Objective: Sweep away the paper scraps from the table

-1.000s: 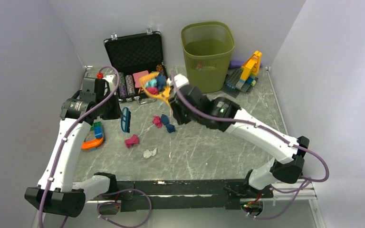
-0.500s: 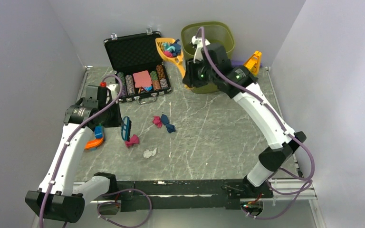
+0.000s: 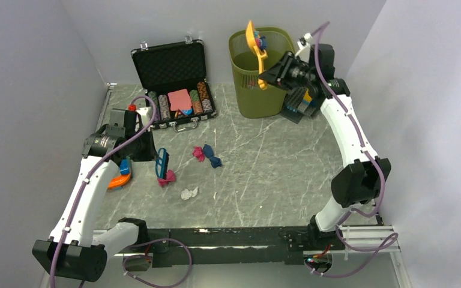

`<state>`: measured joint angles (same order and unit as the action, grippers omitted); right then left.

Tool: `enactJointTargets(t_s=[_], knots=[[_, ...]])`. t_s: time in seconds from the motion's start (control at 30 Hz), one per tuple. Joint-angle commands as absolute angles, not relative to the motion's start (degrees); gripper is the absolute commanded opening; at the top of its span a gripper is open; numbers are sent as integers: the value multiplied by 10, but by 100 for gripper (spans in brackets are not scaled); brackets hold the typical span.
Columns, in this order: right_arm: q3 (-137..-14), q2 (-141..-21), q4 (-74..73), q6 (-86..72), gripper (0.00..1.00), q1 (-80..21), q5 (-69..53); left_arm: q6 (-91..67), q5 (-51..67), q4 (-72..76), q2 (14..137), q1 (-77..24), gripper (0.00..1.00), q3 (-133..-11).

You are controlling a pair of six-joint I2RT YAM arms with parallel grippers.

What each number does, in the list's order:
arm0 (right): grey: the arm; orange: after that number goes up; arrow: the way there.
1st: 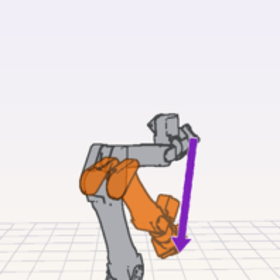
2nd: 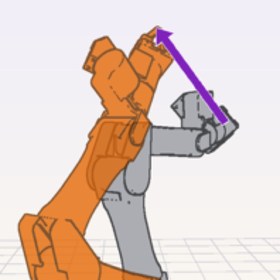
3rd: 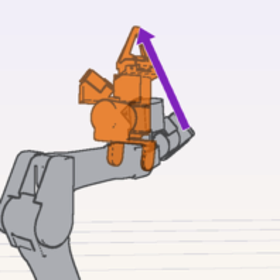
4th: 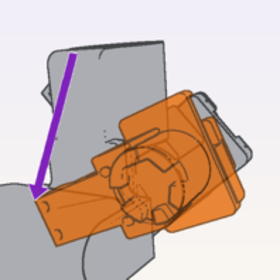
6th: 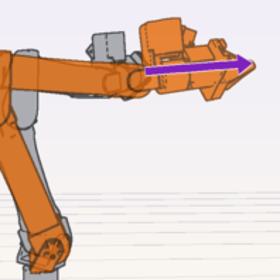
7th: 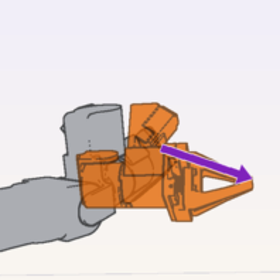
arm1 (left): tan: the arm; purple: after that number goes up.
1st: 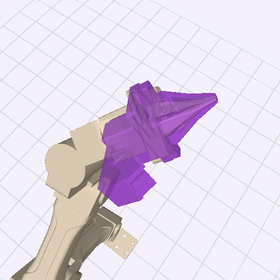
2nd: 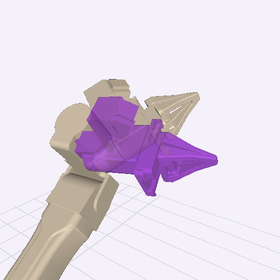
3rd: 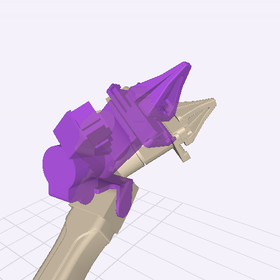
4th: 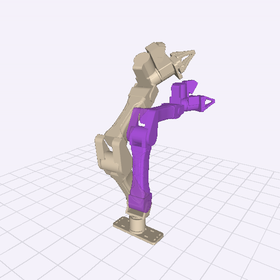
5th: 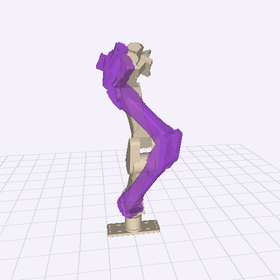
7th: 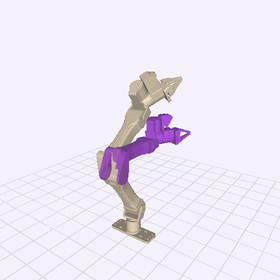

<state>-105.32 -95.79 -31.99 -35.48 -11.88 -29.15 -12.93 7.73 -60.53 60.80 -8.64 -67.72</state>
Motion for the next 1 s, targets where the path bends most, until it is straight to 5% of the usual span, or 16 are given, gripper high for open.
enactJointTargets(t_s=[0.0,0.17,0.53,0.97], knots=[[-881,-922,19,-650,0,-46,-492,-122,87,-588,594,-83,0,-675],[-777,-923,228,-822,0,-10,-543,-123,89,-587,593,-83,0,-675],[-858,-924,167,-795,0,-3,-570,-127,99,-580,601,-83,0,-671],[-720,-933,281,-867,0,-3,-561,-126,106,-577,609,-83,0,-675]])
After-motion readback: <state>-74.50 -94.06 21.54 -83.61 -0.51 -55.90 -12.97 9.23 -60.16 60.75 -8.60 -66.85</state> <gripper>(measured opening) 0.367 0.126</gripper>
